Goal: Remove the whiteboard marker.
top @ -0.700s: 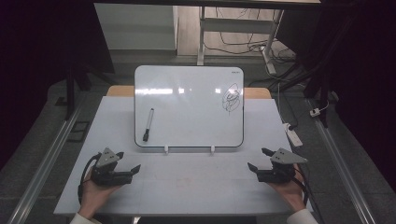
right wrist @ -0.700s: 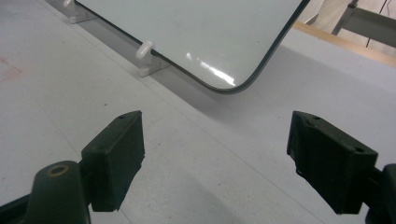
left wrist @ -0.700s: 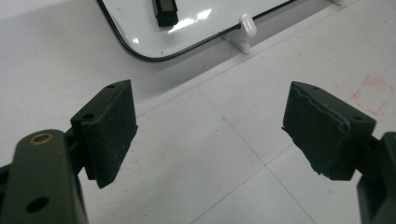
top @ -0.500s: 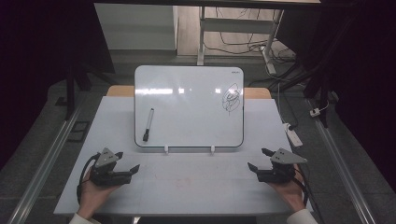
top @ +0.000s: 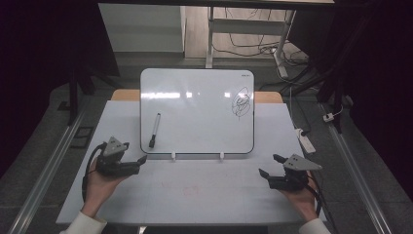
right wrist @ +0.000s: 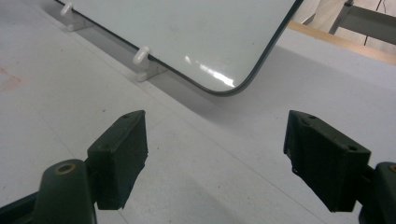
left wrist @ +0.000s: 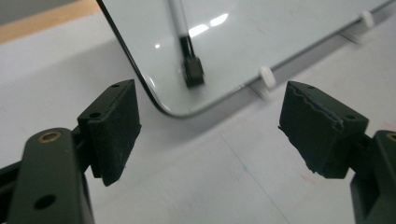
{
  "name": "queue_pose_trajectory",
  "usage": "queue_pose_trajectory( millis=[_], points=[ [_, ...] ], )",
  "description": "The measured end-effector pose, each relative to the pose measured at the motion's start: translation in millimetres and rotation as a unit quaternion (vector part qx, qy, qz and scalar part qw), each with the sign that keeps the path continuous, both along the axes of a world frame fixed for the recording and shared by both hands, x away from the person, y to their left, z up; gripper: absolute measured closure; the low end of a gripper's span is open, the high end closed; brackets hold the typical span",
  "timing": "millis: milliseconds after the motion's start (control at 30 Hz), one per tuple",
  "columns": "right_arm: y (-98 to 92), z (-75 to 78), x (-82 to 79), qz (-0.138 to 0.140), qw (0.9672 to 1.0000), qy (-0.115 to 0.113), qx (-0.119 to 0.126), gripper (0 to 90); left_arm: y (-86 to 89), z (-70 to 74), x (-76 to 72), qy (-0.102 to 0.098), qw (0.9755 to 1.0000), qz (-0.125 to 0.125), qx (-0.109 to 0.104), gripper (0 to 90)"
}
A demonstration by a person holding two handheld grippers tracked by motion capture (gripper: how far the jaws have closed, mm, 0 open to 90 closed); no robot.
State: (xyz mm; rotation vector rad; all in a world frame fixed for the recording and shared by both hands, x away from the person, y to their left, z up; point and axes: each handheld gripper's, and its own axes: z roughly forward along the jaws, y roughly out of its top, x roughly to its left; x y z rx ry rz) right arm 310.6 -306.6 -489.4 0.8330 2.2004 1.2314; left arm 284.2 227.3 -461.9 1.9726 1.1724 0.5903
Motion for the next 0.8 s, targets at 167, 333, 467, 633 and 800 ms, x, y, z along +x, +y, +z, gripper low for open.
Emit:
queue_pose_trajectory(
  millis=[167, 333, 467, 633, 800],
  points=[
    [-0.1, 0.0, 0.0, -0.002, 1.0, 0.0, -0.001, 21.5, -6.2, 2.5, 21.8, 0.003, 1.0, 0.006, 0.001, 23.7],
    [0.9, -1.1, 0.4, -0.001, 1.0, 0.005, -0.002, 21.8, -15.0, 0.8, 46.2, 0.007, 0.9996, 0.02, 0.019, 24.4],
    [2.1, -3.0, 1.0, -0.002, 0.9999, 0.008, -0.007, 22.1, -21.0, 7.7, 56.9, -0.006, 0.9993, 0.025, 0.028, 26.1],
    [2.7, -4.3, 1.6, -0.004, 0.9999, 0.012, -0.009, 22.4, -30.2, 16.5, 69.7, -0.018, 0.9984, 0.022, 0.048, 31.5],
    [2.5, -4.9, 1.9, -0.009, 0.9998, 0.016, -0.008, 22.8, -41.1, 19.0, 82.3, -0.025, 0.9973, 0.025, 0.065, 37.1]
  ],
)
